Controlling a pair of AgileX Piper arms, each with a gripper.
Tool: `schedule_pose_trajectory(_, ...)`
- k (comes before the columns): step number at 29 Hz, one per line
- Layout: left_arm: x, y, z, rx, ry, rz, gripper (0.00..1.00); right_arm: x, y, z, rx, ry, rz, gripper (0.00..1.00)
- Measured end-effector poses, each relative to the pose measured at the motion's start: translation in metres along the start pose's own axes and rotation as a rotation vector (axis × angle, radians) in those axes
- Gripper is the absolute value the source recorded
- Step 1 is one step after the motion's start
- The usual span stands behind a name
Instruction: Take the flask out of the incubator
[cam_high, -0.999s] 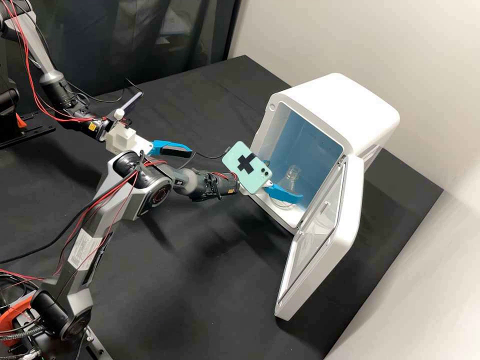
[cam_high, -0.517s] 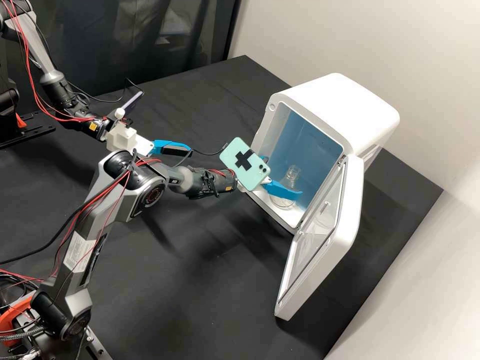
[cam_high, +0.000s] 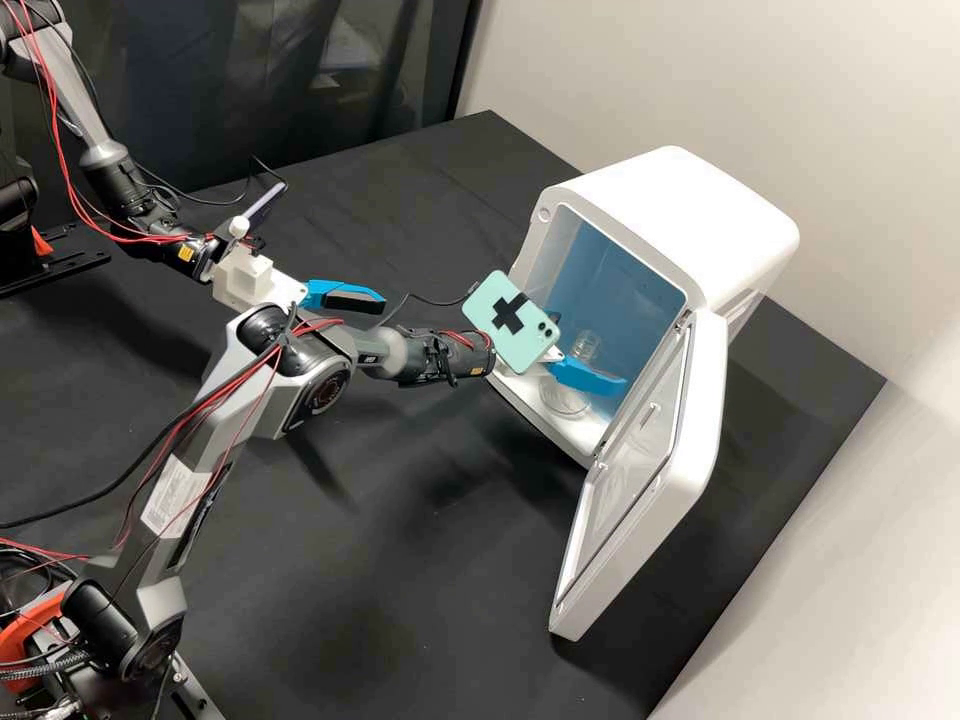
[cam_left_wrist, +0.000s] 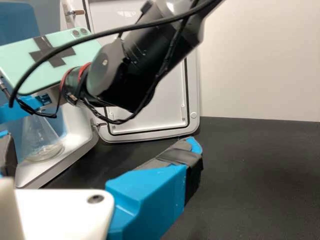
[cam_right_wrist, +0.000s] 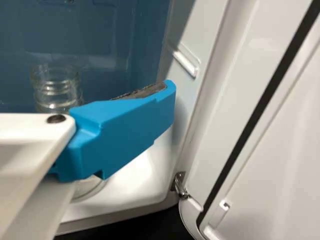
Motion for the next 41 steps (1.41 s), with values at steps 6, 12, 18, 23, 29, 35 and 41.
schedule_pose_trajectory(6,0.0,-0.0025,0.001,0.0,0.0,-0.025,1.0,0.007,-0.007,-0.01,-0.054,0.019,0.003,1.0)
schedule_pose_trajectory(12,0.0,-0.0031,0.002,0.001,0.0,-0.031,1.0,0.014,-0.019,-0.017,-0.08,0.006,-0.023,1.0)
schedule_pose_trajectory(18,0.0,-0.0031,0.002,0.001,0.0,-0.031,1.0,0.021,-0.03,-0.016,-0.115,-0.029,-0.052,1.0)
schedule_pose_trajectory(23,0.0,-0.0031,0.002,0.001,0.0,-0.031,1.0,0.022,-0.031,-0.013,-0.145,-0.083,-0.069,1.0)
schedule_pose_trajectory(29,0.0,-0.0032,0.002,0.001,-0.001,-0.031,1.0,0.021,-0.033,-0.006,-0.121,-0.172,-0.111,1.0)
schedule_pose_trajectory(35,0.0,-0.0032,0.002,0.001,-0.001,-0.031,1.0,0.024,-0.028,-0.009,-0.115,-0.169,-0.115,1.0)
schedule_pose_trajectory(41,-0.001,-0.0023,0.002,0.001,0.0,-0.038,1.0,0.029,-0.016,-0.02,-0.096,-0.151,-0.088,1.0)
